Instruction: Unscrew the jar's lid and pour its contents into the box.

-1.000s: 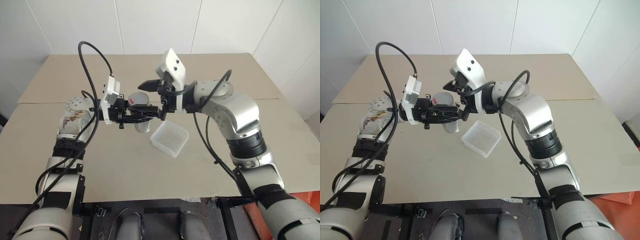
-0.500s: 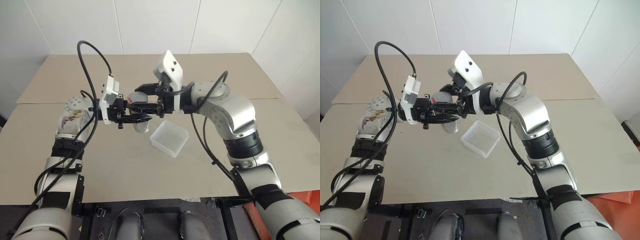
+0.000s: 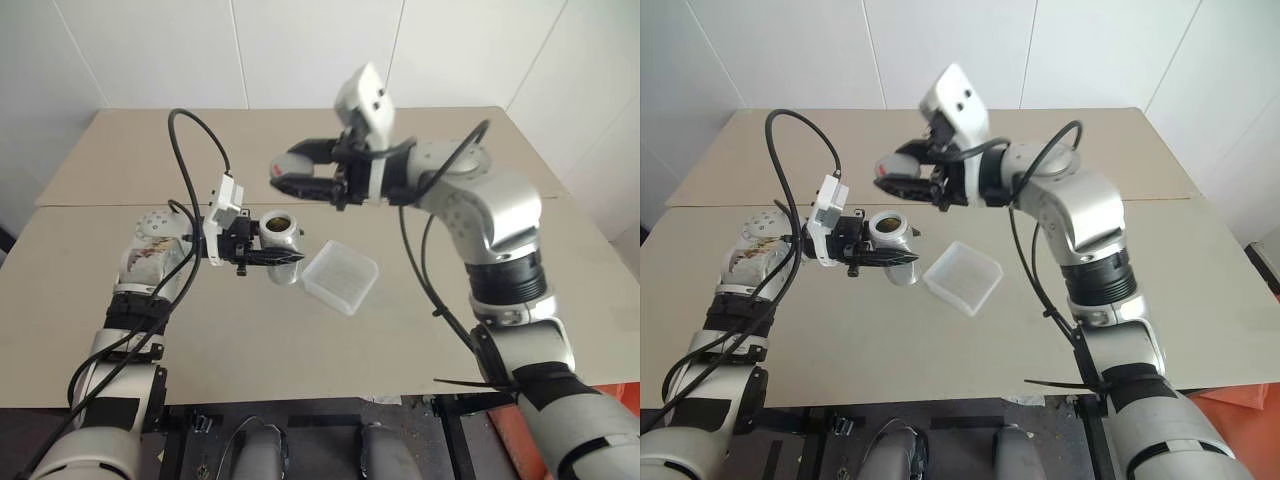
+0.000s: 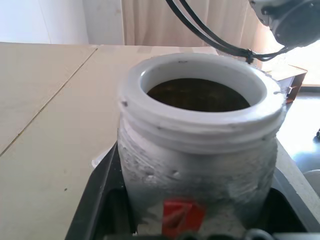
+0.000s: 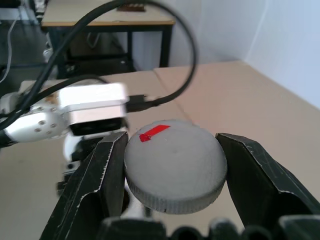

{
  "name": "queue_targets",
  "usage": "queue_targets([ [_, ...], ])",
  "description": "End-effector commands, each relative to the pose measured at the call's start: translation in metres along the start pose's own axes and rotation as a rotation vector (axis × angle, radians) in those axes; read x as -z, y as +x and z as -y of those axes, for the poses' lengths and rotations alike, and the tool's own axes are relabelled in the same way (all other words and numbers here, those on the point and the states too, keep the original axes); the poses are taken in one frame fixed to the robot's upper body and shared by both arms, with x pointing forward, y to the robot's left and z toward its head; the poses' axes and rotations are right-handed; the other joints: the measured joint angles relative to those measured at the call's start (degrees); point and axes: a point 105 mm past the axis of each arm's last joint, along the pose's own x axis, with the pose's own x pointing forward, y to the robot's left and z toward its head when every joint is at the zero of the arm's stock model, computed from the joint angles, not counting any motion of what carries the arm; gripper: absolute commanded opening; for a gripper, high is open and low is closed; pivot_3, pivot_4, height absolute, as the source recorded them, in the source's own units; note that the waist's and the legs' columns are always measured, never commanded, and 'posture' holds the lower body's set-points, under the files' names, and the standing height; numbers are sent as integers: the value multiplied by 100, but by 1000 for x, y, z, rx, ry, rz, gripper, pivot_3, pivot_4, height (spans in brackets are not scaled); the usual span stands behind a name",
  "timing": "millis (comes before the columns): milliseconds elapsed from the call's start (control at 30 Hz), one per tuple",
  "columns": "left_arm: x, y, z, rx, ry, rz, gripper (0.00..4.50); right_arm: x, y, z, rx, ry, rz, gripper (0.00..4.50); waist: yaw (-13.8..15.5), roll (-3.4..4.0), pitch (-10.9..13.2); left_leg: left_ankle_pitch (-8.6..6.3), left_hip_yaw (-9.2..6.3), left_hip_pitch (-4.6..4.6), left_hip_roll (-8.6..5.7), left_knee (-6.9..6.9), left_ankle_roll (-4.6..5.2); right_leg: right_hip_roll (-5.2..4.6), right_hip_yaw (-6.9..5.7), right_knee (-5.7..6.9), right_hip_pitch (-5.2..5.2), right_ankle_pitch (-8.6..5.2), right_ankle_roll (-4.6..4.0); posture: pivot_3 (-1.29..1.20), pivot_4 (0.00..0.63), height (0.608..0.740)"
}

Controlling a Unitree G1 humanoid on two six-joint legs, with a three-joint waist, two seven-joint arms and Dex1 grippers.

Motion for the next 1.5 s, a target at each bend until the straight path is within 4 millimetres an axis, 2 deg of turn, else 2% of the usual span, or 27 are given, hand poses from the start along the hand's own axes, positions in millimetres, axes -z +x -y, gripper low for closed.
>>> queue_targets([
  [33,-16,-5,-3,-46,52,44,1965,3,-28,30,176,-53,-2,2896,20,0,0,0,0,0,0,0,0,0,0,-1,0,0,0,0,150,740],
  [100,-22,-10,-6,-95,75,60,1965,40,-57,53,343,-62,-109,2896,51,-2,-1,0,0,0,0,0,0,0,-1,-3,2,0,0,0,150,740],
  [167,-26,-15,-10,-148,94,69,1965,75,-86,67,477,-40,-204,2896,100,-2,-1,0,-2,-1,-1,0,0,-1,-4,-12,8,0,0,0,150,740],
  [233,-26,-18,-12,-192,112,64,1965,107,-113,72,586,-6,-294,2896,134,-2,-1,0,3,-3,-2,-2,1,-3,1,-12,5,0,0,0,150,740],
  [300,-26,-19,-14,-237,121,62,1965,139,-134,69,649,24,-386,2896,139,-1,0,0,6,-4,-2,-4,0,-3,4,-9,-2,0,0,0,150,740],
  [400,-26,-18,-19,-291,136,61,1965,177,-148,57,682,101,-470,2896,95,0,-1,0,8,0,-2,-3,0,-2,9,-9,1,0,0,0,150,740],
  [467,-26,-15,-21,-317,147,58,1965,193,-151,51,686,144,-503,3469,74,0,-1,0,8,5,-1,-2,1,0,9,-11,6,0,0,0,150,740],
  [533,-25,-10,-25,-347,171,42,1965,200,-153,47,679,172,-519,3973,68,0,0,0,8,7,-1,-3,0,0,10,-17,6,0,0,0,150,740],
  [600,-22,-4,-30,-380,215,6,1965,196,-158,45,659,176,-520,4479,88,0,0,0,8,6,-2,-2,1,0,10,-19,8,0,0,0,150,740],
  [667,-20,2,-34,-401,263,-27,1965,187,-164,44,636,173,-515,4479,130,0,0,0,7,4,-3,-2,0,-1,10,-19,9,0,0,0,150,740],
  [733,-21,9,-38,-428,329,-49,1965,169,-170,41,576,184,-494,4479,156,0,0,0,7,3,-3,-1,1,0,9,-20,8,0,0,0,150,740],
  [867,-24,29,-62,-569,677,-178,1965,123,-170,18,346,268,-385,4479,245,-1,0,-1,3,1,-4,2,1,-1,3,-30,16,0,0,0,150,740],
  [933,-30,42,-70,-623,873,-203,1965,111,-165,3,229,328,-388,4479,279,-1,0,-1,2,5,-5,3,2,-1,1,-45,22,0,0,0,150,740],
  [967,-36,52,-72,-638,1040,-235,1965,108,-163,-5,162,378,-398,4479,279,-1,0,-1,2,6,-5,3,2,-1,1,-61,25,0,0,0,150,740],
  [1033,-43,72,-68,-585,1366,-265,1965,103,-159,-17,55,463,-440,4479,282,-1,0,-1,1,4,-5,2,2,-1,0,-69,27,2,1,0,150,740],
  [1100,-47,93,-61,-510,1596,-233,1965,102,-155,-21,20,500,-473,4479,284,-1,0,-2,1,1,-7,-1,3,-2,1,-72,25,3,2,0,150,740],
  [1167,-38,111,-53,-358,1813,-248,1965,103,-150,-21,8,500,-495,4479,297,-1,0,-2,2,-5,-8,0,3,-3,1,-71,19,3,3,0,150,740],
  [1300,-11,127,-44,-133,2074,-261,1965,101,-142,-19,14,480,-490,4479,297,-1,0,-2,7,-10,-11,-1,3,-6,1,-68,12,3,5,0,150,740],
  [1500,17,133,-48,91,2276,-345,1965,82,-140,-17,38,474,-402,4479,318,-1,0,-2,5,-27,-11,7,3,-7,-2,-21,-6,2,6,0,150,740],
])
